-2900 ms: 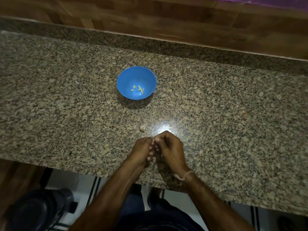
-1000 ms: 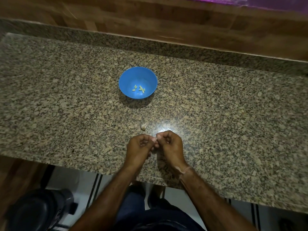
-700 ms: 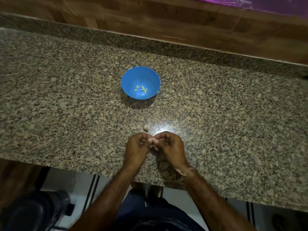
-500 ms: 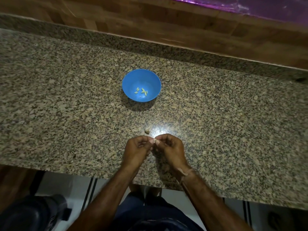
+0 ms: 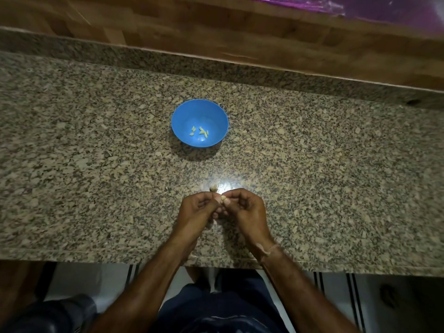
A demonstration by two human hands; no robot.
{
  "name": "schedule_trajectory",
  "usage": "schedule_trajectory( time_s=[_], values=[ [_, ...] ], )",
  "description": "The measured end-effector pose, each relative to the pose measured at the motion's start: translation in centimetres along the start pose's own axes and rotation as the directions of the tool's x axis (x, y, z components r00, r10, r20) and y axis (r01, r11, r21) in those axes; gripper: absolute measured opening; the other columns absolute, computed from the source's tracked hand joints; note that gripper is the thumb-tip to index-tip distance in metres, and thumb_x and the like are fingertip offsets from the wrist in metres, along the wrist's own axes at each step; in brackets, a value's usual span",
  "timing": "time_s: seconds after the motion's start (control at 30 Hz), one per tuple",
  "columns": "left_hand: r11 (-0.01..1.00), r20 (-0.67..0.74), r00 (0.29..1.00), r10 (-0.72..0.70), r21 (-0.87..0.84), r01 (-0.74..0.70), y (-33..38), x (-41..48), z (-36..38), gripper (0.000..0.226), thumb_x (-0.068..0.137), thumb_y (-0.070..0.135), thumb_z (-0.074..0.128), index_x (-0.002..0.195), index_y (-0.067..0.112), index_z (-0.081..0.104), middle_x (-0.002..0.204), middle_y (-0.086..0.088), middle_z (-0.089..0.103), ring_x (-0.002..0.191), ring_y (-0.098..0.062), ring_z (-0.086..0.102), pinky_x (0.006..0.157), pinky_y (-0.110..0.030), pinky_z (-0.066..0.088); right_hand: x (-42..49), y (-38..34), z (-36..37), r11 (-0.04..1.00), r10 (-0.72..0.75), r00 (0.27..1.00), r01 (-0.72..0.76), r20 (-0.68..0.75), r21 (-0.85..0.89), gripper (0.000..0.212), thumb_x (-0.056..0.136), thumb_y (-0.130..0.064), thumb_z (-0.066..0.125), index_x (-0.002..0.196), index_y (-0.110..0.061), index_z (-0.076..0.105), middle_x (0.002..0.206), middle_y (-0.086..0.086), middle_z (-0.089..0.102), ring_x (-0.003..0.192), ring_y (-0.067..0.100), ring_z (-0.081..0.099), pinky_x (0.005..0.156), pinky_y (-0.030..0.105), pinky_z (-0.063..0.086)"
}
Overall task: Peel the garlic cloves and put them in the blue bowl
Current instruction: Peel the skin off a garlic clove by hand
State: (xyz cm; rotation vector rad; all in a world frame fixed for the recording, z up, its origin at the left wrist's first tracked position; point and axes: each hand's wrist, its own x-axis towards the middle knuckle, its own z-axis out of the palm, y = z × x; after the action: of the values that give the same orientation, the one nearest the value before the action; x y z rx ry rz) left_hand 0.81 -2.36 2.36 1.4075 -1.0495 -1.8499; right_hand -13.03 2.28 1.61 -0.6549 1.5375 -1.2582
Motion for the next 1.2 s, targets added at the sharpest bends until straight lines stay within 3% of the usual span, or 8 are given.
schedule_trajectory(
  time_s=[0.2, 0.4, 0.53, 0.73, 0.8, 0.9, 1.1, 1.2],
  values=[
    [1.0, -0.01, 1.0, -0.006, 0.027, 0.007, 0.2, 0.4, 0.2, 0.015, 0.098, 0.013, 0.067, 0.09, 0.013, 0.079, 0.066, -0.004, 0.07, 0.055, -0.011, 0.059, 0.053, -0.026, 0.042, 0.0, -0.2, 0.0, 0.999, -0.025, 0.999, 0.024, 0.036, 0.022, 0.011, 0.098, -0.002, 0.07, 0.108, -0.004, 0.073, 0.092, 0.026, 0.075, 0.085, 0.04, 0.075, 0.082, 0.052, 0.065],
    [0.963, -0.067, 0.994, 0.088, 0.262, -0.068, 0.3, 1.2, 0.3, 0.015, 0.098, 0.014, 0.066, 0.089, 0.015, 0.078, 0.061, 0.009, 0.068, 0.059, -0.004, 0.063, 0.057, -0.021, 0.049, 1.3, -0.7, -0.2, 0.944, -0.21, 0.971, 0.233, 0.119, -0.233, 0.01, 0.097, -0.002, 0.071, 0.101, -0.011, 0.075, 0.094, 0.002, 0.078, 0.091, 0.022, 0.076, 0.084, 0.042, 0.063],
    [0.964, -0.117, 0.993, 0.034, 0.267, -0.002, -0.7, 2.0, 0.2, 0.016, 0.096, 0.024, 0.064, 0.086, 0.018, 0.075, 0.064, 0.005, 0.069, 0.062, -0.012, 0.062, 0.063, -0.032, 0.049, 2.0, -0.2, -0.6, 0.986, -0.123, 0.989, 0.131, 0.079, -0.107, 0.009, 0.098, 0.005, 0.065, 0.1, -0.003, 0.068, 0.093, 0.015, 0.073, 0.087, 0.029, 0.07, 0.081, 0.041, 0.061],
    [0.881, -0.221, 0.965, 0.138, 0.472, -0.018, -1.8, 2.4, 0.2, 0.027, 0.098, 0.021, 0.066, 0.072, 0.021, 0.068, 0.062, 0.009, 0.065, 0.057, -0.005, 0.06, 0.058, -0.025, 0.045, 2.6, -0.3, -1.4, 0.986, 0.063, 0.996, -0.07, 0.056, 0.149, 0.012, 0.099, 0.004, 0.065, 0.11, 0.008, 0.064, 0.085, 0.017, 0.066, 0.075, 0.024, 0.067, 0.071, 0.038, 0.062],
    [0.88, -0.22, 0.963, 0.157, 0.473, -0.035, -1.8, 2.7, 0.2, 0.015, 0.097, 0.014, 0.066, 0.088, 0.021, 0.076, 0.078, 0.009, 0.074, 0.072, -0.009, 0.07, 0.069, -0.03, 0.058, 2.6, -0.3, -1.6, 0.988, 0.067, 0.996, -0.075, 0.063, 0.134, 0.014, 0.1, 0.002, 0.066, 0.113, 0.005, 0.068, 0.084, 0.013, 0.068, 0.076, 0.021, 0.068, 0.072, 0.036, 0.062],
    [0.871, -0.193, 0.961, 0.195, 0.485, -0.079, -1.2, 2.4, 0.7, 0.016, 0.097, 0.012, 0.067, 0.1, 0.024, 0.077, 0.09, 0.014, 0.076, 0.082, -0.003, 0.07, 0.072, -0.026, 0.056, 2.7, 0.1, -1.7, 0.994, 0.057, 0.996, -0.063, 0.07, 0.089, 0.013, 0.098, 0.002, 0.068, 0.11, 0.003, 0.071, 0.083, 0.015, 0.071, 0.077, 0.025, 0.069, 0.076, 0.046, 0.062],
    [0.881, -0.103, 0.96, 0.262, 0.433, -0.194, -0.6, 1.6, 1.1, 0.009, 0.096, 0.021, 0.073, 0.09, 0.025, 0.078, 0.08, 0.012, 0.077, 0.075, -0.005, 0.072, 0.071, -0.03, 0.059, 2.7, 0.4, -2.1, 0.999, 0.047, 0.996, -0.048, 0.08, 0.014, 0.011, 0.093, -0.004, 0.077, 0.103, 0.001, 0.075, 0.092, 0.021, 0.077, 0.085, 0.036, 0.074, 0.085, 0.055, 0.063],
    [0.893, -0.08, 0.964, 0.254, 0.402, -0.202, -0.6, 1.5, 1.0, 0.01, 0.095, 0.019, 0.074, 0.089, 0.026, 0.077, 0.08, 0.008, 0.077, 0.077, -0.01, 0.073, 0.072, -0.033, 0.06, 3.0, 0.5, -2.6, 0.997, -0.002, 0.995, 0.01, 0.102, -0.073, 0.008, 0.092, -0.004, 0.078, 0.1, -0.002, 0.077, 0.092, 0.017, 0.079, 0.087, 0.034, 0.076, 0.085, 0.048, 0.063]
  ],
)
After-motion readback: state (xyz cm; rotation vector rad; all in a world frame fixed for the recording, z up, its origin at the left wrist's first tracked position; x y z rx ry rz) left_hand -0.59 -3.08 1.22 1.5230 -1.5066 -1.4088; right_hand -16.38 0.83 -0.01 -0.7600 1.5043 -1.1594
